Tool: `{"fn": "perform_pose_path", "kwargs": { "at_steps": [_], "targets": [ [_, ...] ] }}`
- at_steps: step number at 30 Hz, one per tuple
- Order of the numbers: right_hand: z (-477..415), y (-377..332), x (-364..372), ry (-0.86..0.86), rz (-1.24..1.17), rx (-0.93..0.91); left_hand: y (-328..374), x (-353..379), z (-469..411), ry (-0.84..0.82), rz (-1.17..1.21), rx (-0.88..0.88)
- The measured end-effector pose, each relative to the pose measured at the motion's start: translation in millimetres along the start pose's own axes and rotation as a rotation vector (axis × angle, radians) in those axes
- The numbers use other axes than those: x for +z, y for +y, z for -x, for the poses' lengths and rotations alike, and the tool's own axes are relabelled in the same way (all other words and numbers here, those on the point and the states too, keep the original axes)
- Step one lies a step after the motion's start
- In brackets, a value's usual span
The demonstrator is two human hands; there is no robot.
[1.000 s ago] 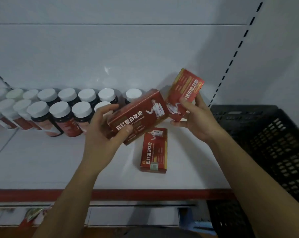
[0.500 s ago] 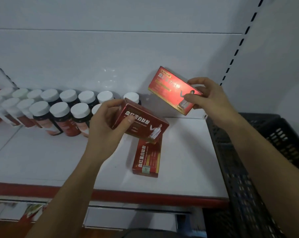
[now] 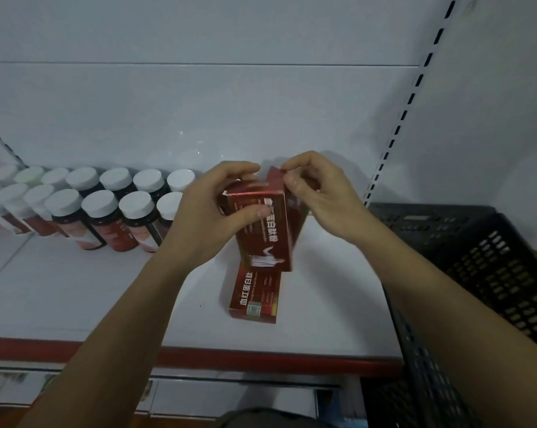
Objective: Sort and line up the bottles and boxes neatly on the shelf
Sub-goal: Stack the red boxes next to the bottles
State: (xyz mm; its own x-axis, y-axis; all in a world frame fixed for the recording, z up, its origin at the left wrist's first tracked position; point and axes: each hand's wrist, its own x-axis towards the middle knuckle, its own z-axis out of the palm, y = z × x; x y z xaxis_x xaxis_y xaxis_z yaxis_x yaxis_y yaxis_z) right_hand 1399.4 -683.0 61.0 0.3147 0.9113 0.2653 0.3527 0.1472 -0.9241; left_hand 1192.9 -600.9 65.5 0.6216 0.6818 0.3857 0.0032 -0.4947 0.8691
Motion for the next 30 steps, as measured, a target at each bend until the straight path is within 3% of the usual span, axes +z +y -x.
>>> {"fn": "perform_pose_path", "kwargs": {
  "at_steps": [4, 8, 11, 16, 18, 21, 25, 30],
  "targets": [
    [-5.1, -6.9, 21.6, 0.008, -0.068, -0.004, 2.6, 7.9, 0.1, 0.059, 0.135, 0.022],
    [-8.7, -20.0, 35.2, -0.003, -0.075, 0.038, -0.2, 8.4, 1.2, 0.017, 0.197, -0.07],
    [-10.2, -21.7, 31.4, -0.145, -0.055, 0.062, -1.6, 1.2, 0.4, -0.012, 0.21, -0.129],
    [-10.9, -11.5, 4.9, -0.378, 0.132, -0.009, -6.3, 4.1, -4.6, 0.057, 0.153, -0.074],
    [-11.6, -11.1, -3.1, -0.327, 0.174, -0.062, -8.3, 8.7, -8.3, 0.034, 0.164, -0.075],
    [-14.7, -2.4, -12.7, -0.096, 0.296, -0.172, -8.8, 10.2, -12.2, 0.069, 0.193, -0.128],
    [-17.7, 29.0, -9.1, 0.059, 0.441, -0.163, -20.2, 5.0, 3.8, 0.174, -0.032, -0.231],
    [-10.9, 77.9, 22.9, 0.076, 0.316, -0.144, -45.0, 18.7, 44.7, -0.313, -0.502, -0.467]
  ]
}}
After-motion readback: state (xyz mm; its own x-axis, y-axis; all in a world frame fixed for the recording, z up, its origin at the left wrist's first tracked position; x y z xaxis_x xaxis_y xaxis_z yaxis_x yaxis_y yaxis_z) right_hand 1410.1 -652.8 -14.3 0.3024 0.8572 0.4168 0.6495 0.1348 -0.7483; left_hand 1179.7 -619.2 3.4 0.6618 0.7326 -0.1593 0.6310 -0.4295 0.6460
